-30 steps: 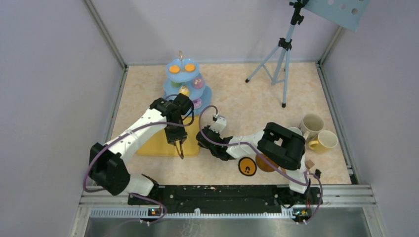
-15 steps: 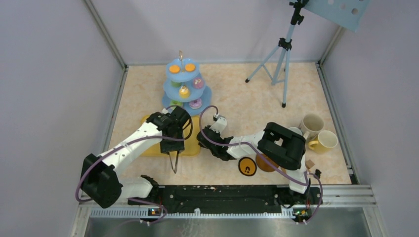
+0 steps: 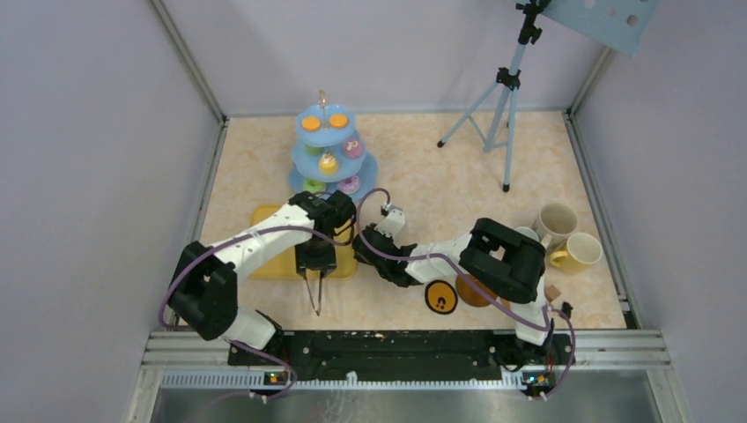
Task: Serve the afternoon tea
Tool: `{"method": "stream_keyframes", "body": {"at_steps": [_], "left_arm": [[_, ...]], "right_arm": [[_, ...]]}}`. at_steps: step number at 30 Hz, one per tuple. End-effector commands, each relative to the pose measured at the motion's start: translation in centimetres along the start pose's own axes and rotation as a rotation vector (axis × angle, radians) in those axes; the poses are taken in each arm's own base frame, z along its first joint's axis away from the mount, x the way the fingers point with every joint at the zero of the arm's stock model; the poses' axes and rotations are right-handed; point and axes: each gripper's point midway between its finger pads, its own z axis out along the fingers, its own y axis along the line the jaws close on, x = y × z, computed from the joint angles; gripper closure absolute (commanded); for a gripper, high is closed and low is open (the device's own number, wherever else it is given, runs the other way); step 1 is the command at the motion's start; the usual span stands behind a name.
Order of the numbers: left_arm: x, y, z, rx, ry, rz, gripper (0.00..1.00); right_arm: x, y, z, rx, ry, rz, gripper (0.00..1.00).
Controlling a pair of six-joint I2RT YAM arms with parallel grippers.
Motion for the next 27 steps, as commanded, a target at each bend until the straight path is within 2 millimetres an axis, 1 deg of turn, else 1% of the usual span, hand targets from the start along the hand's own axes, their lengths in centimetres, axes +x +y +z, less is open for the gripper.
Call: {"method": "stream_keyframes", "body": {"at_steps": [1, 5, 8, 11, 18, 21, 24, 26, 27], "left_arm": [[-0.2, -1.0, -1.3, -0.044, -0.013, -0.033, 0.48], [0.4, -1.9, -0.7, -0.034, 0.015, -0.035, 0.48], [0.7, -2.0, -0.4, -0.041, 0.03, -0.039, 0.49], [1.0, -1.7, -0.1, -0.067, 0.04, -0.048, 0.52], [0.6, -1.5, 0.6, -0.111, 0.029, -0.044, 0.61], [0.2, -1.4, 0.5, -0.111, 0.011, -0.036, 0.63], [-0.4, -1.1, -0.2, -0.11, -0.024, -0.025, 0.68], [-1.0, -0.8, -1.1, -0.1, -0.06, -0.024, 0.69], [-1.3, -0.6, -1.6, -0.094, -0.08, -0.025, 0.7]], "right_arm": [[-0.5, -2.5, 0.4, 0.065, -0.009, -0.021, 1.0], [-0.5, -2.5, 0.3, 0.062, -0.007, -0.023, 1.0], [-0.6, -2.5, 0.2, 0.062, -0.008, -0.021, 1.0], [-0.7, -2.5, 0.1, 0.059, -0.012, -0.016, 1.0], [-0.8, -2.3, 0.1, 0.055, -0.012, -0.013, 1.0], [-0.7, -2.4, 0.1, 0.053, -0.01, -0.018, 1.0], [-0.7, -2.2, 0.1, 0.044, -0.008, -0.027, 0.9], [-0.7, -2.0, 0.0, 0.033, -0.007, -0.034, 0.8], [-0.8, -1.9, -0.1, 0.028, -0.008, -0.036, 0.77]]}}
